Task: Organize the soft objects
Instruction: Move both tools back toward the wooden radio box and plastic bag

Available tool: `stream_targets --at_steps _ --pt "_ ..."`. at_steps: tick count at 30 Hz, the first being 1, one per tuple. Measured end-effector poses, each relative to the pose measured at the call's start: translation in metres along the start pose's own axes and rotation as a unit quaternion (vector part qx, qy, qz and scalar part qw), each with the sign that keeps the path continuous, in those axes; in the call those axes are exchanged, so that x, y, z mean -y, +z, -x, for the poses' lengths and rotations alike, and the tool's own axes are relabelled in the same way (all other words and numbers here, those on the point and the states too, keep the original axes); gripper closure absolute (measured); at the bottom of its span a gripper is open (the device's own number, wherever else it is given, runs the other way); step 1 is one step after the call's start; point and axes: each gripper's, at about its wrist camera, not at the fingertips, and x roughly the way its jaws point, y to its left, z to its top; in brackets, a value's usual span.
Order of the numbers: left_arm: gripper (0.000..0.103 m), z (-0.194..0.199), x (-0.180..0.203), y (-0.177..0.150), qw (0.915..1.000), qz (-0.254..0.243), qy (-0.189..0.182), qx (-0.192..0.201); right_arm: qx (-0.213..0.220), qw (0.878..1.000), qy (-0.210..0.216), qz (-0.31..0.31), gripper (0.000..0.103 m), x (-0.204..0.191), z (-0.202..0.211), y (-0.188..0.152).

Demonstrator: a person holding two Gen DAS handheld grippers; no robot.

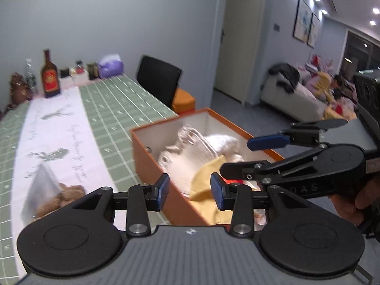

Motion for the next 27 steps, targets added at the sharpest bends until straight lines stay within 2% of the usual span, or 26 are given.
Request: stream_targets --at_steps 5,8,12,18,27 --pt "0.053 0.038 -0.021 -0.021 0.9971 0.018 0.061 0.042 0.032 0.999 0.026 0.025 0.035 -0.047 0.006 -0.008" --pt "0.053 0.054 -0.037 -0.039 0.9940 0.044 0.087 0.051 0.050 0.997 0.037 0.038 0.030 -0.076 0.005 -0.017" --pt "0.053 0.069 -0.059 -0.064 0.9892 0.079 0.114 0.047 0.058 0.996 0.049 0.054 0.029 -0.112 -0.001 -0.031" --pt "0.053 0.078 -0.090 -0.100 0.9833 0.132 0.122 0.027 0.029 0.996 0.074 0.028 0.029 -0.143 -0.026 -0.057" --pt "0.052 0.081 -0.112 -0.121 0.9830 0.136 0.123 0.011 -0.004 0.997 0.069 0.017 0.029 -0.165 -0.055 -0.068"
